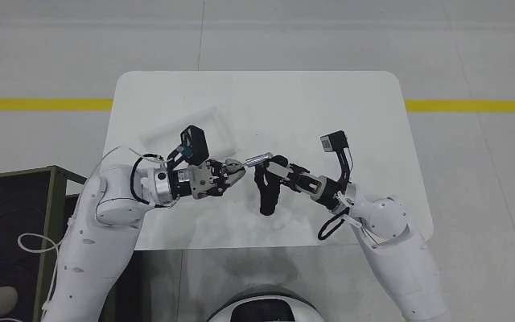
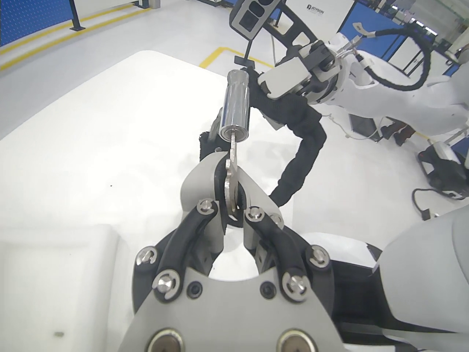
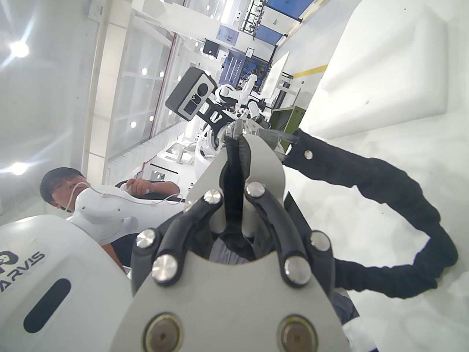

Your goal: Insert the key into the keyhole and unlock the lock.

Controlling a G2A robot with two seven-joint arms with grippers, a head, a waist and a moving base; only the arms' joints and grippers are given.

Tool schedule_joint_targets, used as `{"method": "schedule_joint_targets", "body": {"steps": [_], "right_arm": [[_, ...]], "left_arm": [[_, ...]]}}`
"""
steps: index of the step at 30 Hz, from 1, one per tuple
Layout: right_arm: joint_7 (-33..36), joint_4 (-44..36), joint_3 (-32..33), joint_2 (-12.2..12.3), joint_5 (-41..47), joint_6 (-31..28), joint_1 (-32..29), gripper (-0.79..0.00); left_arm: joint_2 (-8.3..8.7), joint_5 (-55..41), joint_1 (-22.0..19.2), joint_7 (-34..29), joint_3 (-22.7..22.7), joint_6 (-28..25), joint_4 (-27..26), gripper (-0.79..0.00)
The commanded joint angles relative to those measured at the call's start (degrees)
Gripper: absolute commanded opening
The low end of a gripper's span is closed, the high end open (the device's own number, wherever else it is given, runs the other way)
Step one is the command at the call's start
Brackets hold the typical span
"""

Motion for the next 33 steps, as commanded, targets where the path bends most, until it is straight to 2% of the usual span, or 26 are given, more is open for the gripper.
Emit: {"method": "schedule_joint_targets", "body": {"steps": [1,6,16,22,27,33], "right_arm": [[0.0,0.1,-0.1,0.0,0.1,-0.1,0.0,-0.785],[-0.1,0.4,-0.4,0.2,0.3,-0.1,0.3,-0.785],[-0.2,0.3,-0.7,0.5,0.2,0.1,0.8,-0.785],[-0.3,-0.1,-0.6,0.7,0.3,0.4,0.8,-0.785],[-0.4,-0.2,-0.7,0.9,0.4,0.4,0.8,-0.785],[-0.8,0.1,-0.6,1.1,0.4,0.8,0.8,-0.785]], "left_arm": [[0.01,3.0,0.2,2.3,-0.2,-0.9,-0.5,-0.785],[-0.15,16.0,1.5,10.5,-1.0,-1.6,-3.0,-0.785],[-0.15,35.9,4.3,26.9,-1.4,-2.3,-5.3,-0.785],[0.02,51.5,6.9,39.3,-0.8,1.5,-6.4,-0.785],[0.37,61.2,7.8,45.7,0.2,4.4,-6.2,-0.785],[0.77,71.6,8.9,52.7,1.3,10.9,-5.7,-0.785]]}}
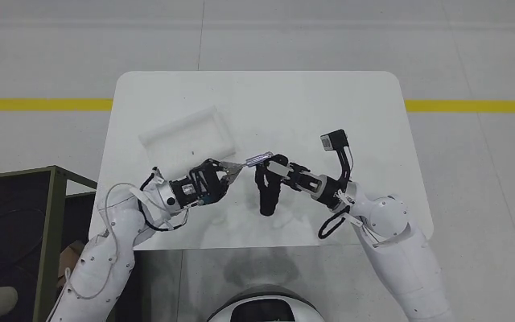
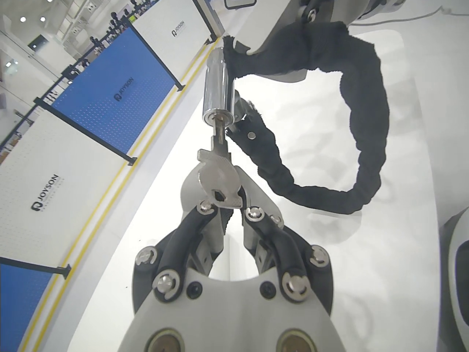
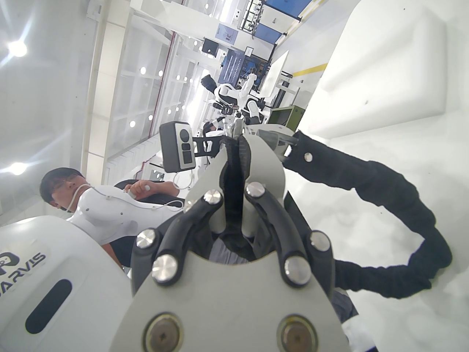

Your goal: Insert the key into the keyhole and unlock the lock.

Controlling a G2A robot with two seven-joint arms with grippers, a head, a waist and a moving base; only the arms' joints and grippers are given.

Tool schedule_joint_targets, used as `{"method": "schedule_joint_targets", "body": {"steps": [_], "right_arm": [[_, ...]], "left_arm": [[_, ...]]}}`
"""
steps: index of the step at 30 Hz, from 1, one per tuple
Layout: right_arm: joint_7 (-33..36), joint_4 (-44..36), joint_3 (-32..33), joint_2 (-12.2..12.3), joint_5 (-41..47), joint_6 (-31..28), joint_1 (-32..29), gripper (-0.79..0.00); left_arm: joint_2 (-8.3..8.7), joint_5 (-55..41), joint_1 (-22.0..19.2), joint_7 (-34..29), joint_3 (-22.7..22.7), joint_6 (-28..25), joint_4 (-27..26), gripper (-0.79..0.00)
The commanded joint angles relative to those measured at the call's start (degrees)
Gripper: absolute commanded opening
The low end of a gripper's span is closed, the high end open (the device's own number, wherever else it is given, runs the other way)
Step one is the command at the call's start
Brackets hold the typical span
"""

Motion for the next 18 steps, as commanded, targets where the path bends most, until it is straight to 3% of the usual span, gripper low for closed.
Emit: {"method": "schedule_joint_targets", "body": {"steps": [1,3,4,5,12,18], "right_arm": [[-0.3,0.1,0.0,0.0,0.0,0.2,0.0,-0.785],[-1.0,0.4,0.2,0.1,0.0,0.3,-0.1,-0.785],[-1.3,0.6,0.3,0.1,0.2,0.5,-0.1,-0.785],[-1.6,0.6,0.4,0.1,0.5,0.5,-0.1,-0.785],[-2.3,1.1,1.3,0.3,1.8,0.8,-0.2,-0.785],[-2.0,1.5,0.5,0.4,2.5,0.8,-0.1,-0.785]], "left_arm": [[0.05,1.7,0.5,1.5,0.3,1.9,0.8,-0.785],[-0.06,-2.3,0.6,2.0,0.3,1.5,2.5,-0.785],[-0.1,-5.1,0.6,1.1,0.1,0.3,3.6,-0.422],[-0.11,-7.7,0.3,-0.6,-0.2,-1.1,4.4,0.0],[-0.05,-33.4,-1.8,-9.6,-1.9,-11.2,10.1,0.0],[0.29,-46.0,-3.2,-17.1,-2.7,-10.3,9.3,0.0]]}}
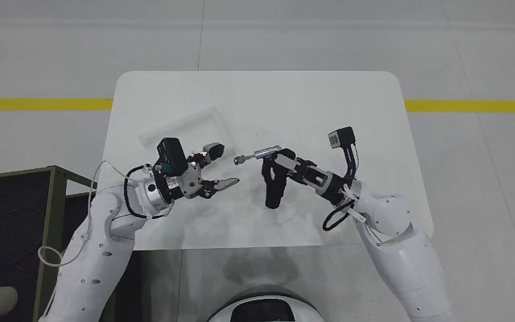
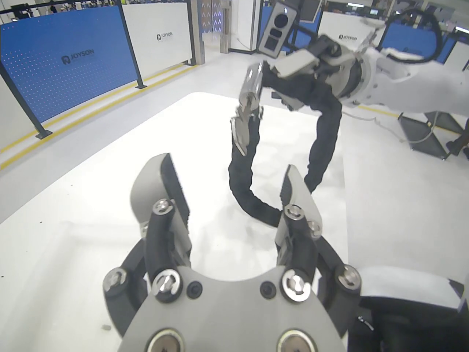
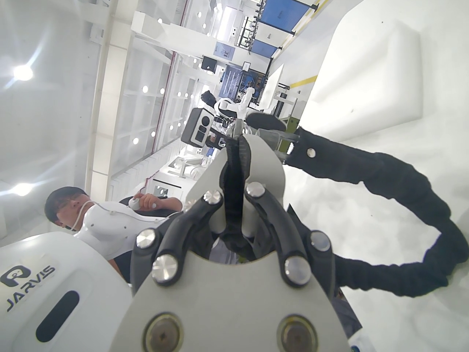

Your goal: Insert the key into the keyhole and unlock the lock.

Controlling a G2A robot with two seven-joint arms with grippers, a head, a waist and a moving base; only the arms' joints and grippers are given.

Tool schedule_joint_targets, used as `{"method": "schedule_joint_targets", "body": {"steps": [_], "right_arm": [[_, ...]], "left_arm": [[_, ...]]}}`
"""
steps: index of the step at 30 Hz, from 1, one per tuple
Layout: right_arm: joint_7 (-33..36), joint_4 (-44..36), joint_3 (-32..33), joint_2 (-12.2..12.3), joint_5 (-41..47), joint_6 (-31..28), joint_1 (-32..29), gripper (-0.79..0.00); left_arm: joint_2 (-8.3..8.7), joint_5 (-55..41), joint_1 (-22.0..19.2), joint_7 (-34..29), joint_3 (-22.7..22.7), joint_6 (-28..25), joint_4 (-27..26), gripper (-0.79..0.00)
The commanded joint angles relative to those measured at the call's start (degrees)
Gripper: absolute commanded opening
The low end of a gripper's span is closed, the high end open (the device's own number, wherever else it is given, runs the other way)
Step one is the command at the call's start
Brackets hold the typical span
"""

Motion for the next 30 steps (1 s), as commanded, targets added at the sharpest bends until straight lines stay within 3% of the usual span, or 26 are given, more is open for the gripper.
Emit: {"method": "schedule_joint_targets", "body": {"steps": [1,3,5,7,9,24,30], "right_arm": [[0.1,0.1,-0.4,0.0,0.0,0.0,0.1,-0.785],[0.0,0.3,-0.8,0.0,0.0,0.0,0.4,-0.785],[-0.2,0.4,-1.2,0.0,0.0,0.0,0.6,-0.785],[0.2,0.5,-1.4,0.0,-0.4,0.3,0.9,-0.785],[0.2,0.6,-1.4,0.0,-0.5,0.5,0.9,-0.785],[0.2,0.6,-1.4,0.0,-0.5,0.5,0.9,-0.785],[0.2,0.6,-1.4,0.0,-0.5,0.5,0.9,-0.785]], "left_arm": [[0.06,-1.5,-0.3,-1.4,0.2,0.5,-0.7,0.0],[0.11,-3.0,-0.7,-2.6,0.6,0.6,-1.2,-0.037],[0.16,-3.6,-1.2,-3.4,0.9,0.8,-1.7,-0.397],[0.21,-3.2,-1.7,-4.3,1.4,0.8,-1.8,-0.459],[0.25,-3.3,-2.1,-4.8,1.9,0.2,-1.6,-0.785],[0.21,-2.9,-2.1,-4.2,1.9,1.0,-2.3,-0.785],[0.18,9.6,-0.4,3.2,1.5,3.0,-6.7,-0.785]]}}
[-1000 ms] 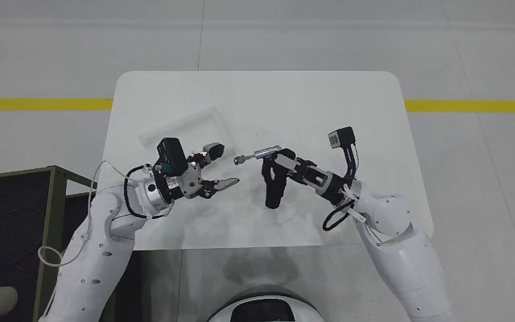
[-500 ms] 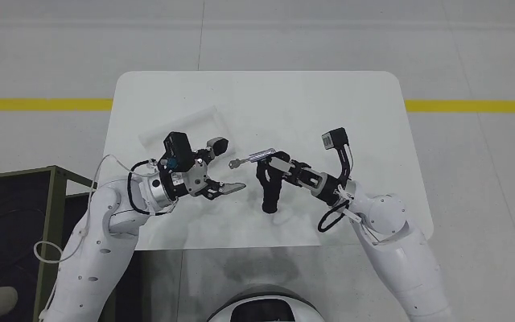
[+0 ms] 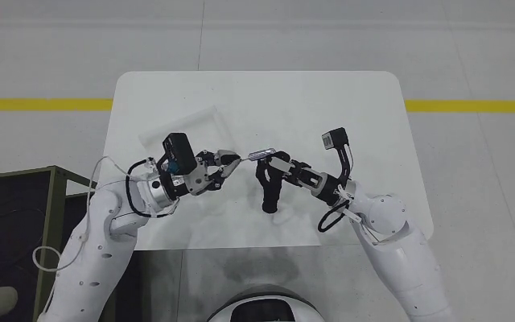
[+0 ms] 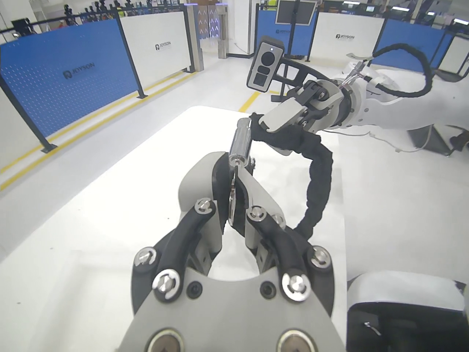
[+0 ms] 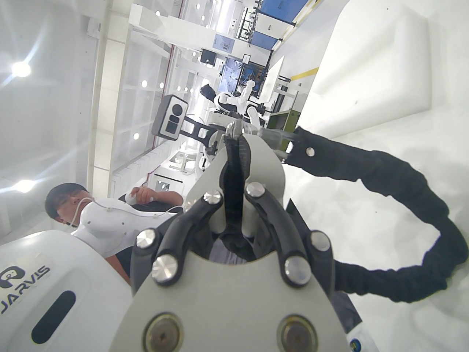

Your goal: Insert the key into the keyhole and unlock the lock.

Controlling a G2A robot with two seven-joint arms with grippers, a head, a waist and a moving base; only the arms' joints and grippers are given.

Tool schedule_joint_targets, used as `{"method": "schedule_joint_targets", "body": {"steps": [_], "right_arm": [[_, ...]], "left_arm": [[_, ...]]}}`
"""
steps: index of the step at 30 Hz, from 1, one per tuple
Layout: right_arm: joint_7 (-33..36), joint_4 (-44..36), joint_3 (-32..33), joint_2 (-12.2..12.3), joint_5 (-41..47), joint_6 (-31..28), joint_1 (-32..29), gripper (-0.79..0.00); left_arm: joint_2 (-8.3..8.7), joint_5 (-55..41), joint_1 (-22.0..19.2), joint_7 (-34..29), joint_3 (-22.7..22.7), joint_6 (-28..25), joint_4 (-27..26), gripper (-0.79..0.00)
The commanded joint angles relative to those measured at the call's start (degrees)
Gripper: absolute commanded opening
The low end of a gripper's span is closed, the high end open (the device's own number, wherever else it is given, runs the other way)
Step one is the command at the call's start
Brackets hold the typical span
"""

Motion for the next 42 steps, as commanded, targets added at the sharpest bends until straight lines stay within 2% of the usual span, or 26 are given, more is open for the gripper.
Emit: {"method": "schedule_joint_targets", "body": {"steps": [1,6,10,11,12,14,17,24,25,26,30,35,37,40,42], "right_arm": [[0.0,0.0,0.0,0.0,0.0,0.0,0.0,-0.785],[0.0,0.0,0.0,0.0,0.0,0.0,0.0,-0.785],[0.0,0.0,0.0,0.0,0.0,0.0,0.0,-0.785],[0.0,0.0,0.0,0.0,0.0,0.0,0.0,-0.785],[-0.2,0.1,0.0,0.0,-0.2,0.1,0.0,-0.785],[-3.0,1.1,0.5,0.1,-2.9,1.0,-0.2,-0.785],[-7.7,3.8,1.1,0.1,-8.2,3.1,-0.2,-0.785],[-13.2,14.7,-0.5,-0.6,-7.2,7.5,2.5,-0.785],[-14.0,15.6,-0.8,-0.7,-7.7,7.4,2.8,-0.456],[-14.7,16.5,-1.0,-0.7,-8.7,7.4,3.1,0.0],[-14.0,18.5,-1.8,-0.7,-11.0,7.9,3.6,0.0],[-16.5,16.6,-0.6,0.0,-21.1,10.3,3.2,0.0],[-17.4,14.7,0.0,0.5,-27.7,10.6,2.6,0.0],[-20.2,11.3,1.3,1.0,-34.1,9.6,0.7,0.0],[-19.4,10.0,1.6,1.2,-33.8,7.1,-0.4,0.0]], "left_arm": [[0.01,5.7,0.7,3.5,0.0,0.5,-0.9,-0.785],[0.25,19.7,2.3,11.2,0.8,2.5,-1.6,-0.785],[0.0,18.8,3.4,15.7,1.1,7.4,1.2,-0.785],[-0.1,17.7,3.4,16.0,1.0,8.6,1.4,-0.117],[-0.21,16.0,3.6,15.8,0.7,10.3,2.0,0.0],[-0.48,11.2,3.9,15.1,0.3,13.2,3.1,0.0],[-0.48,11.2,3.9,15.1,0.3,13.2,3.1,0.0],[-0.48,11.2,3.9,15.1,0.3,13.2,3.1,0.0],[-0.48,11.2,3.9,15.1,0.3,13.2,3.1,0.0],[-0.48,11.2,3.9,15.1,0.3,13.2,3.1,0.0],[-0.48,11.2,3.9,15.1,0.3,13.2,3.1,0.0],[-0.48,11.2,3.9,15.1,0.3,13.2,3.1,0.0],[-0.48,11.2,3.9,15.1,0.3,13.2,3.1,0.0],[-0.48,11.2,3.9,15.1,0.3,13.2,3.1,0.0],[-0.48,11.2,3.9,15.1,0.3,13.2,3.1,0.0]]}}
